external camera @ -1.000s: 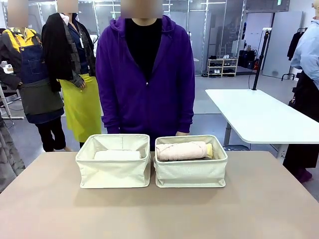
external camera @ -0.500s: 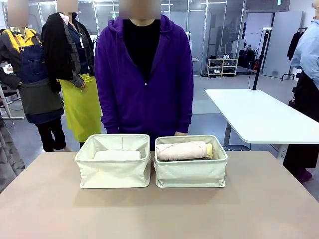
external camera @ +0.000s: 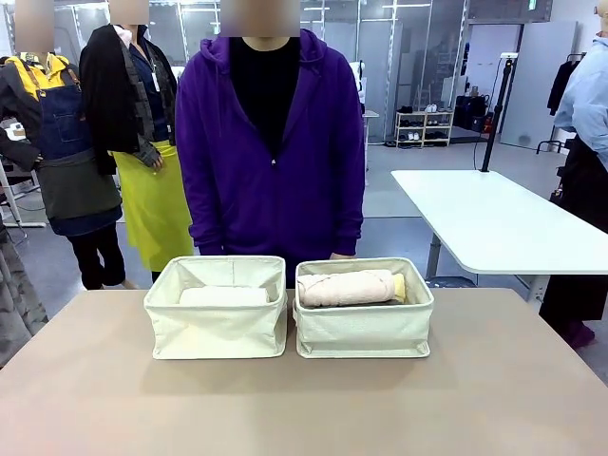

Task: Divide the towels into two baskets.
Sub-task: Pick up one hotel-folded towel from the bottom of the table and place it in the Fabric basket indicated by the person.

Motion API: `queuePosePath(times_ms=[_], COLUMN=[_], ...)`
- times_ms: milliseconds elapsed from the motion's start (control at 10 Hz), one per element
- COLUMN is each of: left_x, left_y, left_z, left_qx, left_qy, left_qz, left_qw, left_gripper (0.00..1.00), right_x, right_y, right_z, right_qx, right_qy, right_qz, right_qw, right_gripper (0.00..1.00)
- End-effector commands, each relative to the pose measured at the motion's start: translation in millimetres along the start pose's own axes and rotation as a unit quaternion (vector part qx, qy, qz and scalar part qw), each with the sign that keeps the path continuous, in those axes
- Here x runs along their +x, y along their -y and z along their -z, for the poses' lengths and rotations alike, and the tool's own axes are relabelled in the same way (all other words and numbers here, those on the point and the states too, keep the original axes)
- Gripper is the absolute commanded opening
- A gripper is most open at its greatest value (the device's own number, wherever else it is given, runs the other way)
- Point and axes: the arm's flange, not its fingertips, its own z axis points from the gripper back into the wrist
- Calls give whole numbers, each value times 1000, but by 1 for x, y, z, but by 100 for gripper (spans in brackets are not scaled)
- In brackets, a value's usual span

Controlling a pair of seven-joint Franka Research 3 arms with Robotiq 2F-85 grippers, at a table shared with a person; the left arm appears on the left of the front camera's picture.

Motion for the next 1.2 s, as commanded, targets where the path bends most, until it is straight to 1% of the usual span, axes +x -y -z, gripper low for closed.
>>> queuePosePath(times_ms=[0,1100], left_x=[0,0], left_y=[2,2], left_z=[-3,-3], left_qx=[-9,-9], left_qy=[1,1], left_qz=[9,9], left_qw=[1000,1000], left_gripper=[100,100], right_x=[-1,-1], right_y=[-3,-3], right_z=[-1,-1], right_qx=[5,5], right_qy=[4,4], right_qz=[-7,-7], right_qw=[1000,1000], right_gripper=[100,100])
